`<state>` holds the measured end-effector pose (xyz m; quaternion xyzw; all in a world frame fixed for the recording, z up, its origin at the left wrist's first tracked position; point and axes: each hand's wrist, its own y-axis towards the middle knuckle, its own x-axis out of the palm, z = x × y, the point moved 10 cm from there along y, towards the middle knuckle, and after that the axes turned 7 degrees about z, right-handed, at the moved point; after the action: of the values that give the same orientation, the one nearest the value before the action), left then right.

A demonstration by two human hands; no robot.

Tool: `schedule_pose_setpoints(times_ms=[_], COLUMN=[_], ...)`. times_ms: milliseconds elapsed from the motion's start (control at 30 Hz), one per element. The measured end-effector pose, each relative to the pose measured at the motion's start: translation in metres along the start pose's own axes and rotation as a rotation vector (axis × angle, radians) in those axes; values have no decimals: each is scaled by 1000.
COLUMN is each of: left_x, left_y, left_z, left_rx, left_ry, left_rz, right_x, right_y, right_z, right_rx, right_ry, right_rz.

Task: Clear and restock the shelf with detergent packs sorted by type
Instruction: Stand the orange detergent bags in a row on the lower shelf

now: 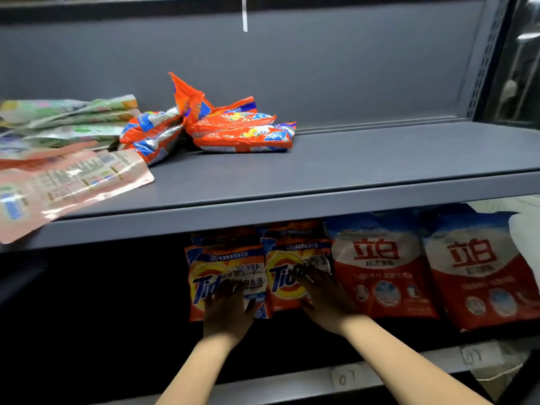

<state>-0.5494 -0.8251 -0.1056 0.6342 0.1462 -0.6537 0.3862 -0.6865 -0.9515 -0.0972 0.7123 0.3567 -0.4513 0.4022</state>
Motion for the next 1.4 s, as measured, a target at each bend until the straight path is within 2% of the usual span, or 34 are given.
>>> schedule_pose_setpoints(times_ms=[100,200,333,400,467,533,633,733,900,1033,1133,1200,1267,1400], left_x=[-37,-99,-198,-240,-281,-312,-342,-357,-357,-351,-336,-322,-313,-313], left_y=[-19,-47,-86,-102,-106,-96,-64,-23,61,119,150,165,175,184], left_z=[12,31,66,75,77,72,54,34,-5,-37,-51,-56,-58,-58], left_rx=[-43,-61,183,276,266,227,111,-19,-161,-202,-217,-215,-194,-155], left_ry=[-14,-64,-145,-162,-181,-213,-297,-325,-154,-127,-141,-116,-80,-30], left_rz=[45,182,626,836,967,1033,1006,930,686,561,454,396,400,485], right_x=[-26,-62,-139,-173,-207,-240,-279,-306,-305,-294,-272,-261,-256,-245], right_y=[-16,-36,-66,-79,-82,-81,-64,-26,65,117,139,154,166,179], right_z=[-12,-33,-83,-107,-122,-133,-146,-145,-108,-74,-64,-64,-62,-53], right_rx=[-11,-74,-284,-402,-436,-434,-420,-304,71,343,466,501,541,629], right_ry=[-2,35,65,170,293,371,392,349,255,265,419,607,724,748], right_rz=[1,57,420,541,629,714,792,806,550,395,191,155,183,130])
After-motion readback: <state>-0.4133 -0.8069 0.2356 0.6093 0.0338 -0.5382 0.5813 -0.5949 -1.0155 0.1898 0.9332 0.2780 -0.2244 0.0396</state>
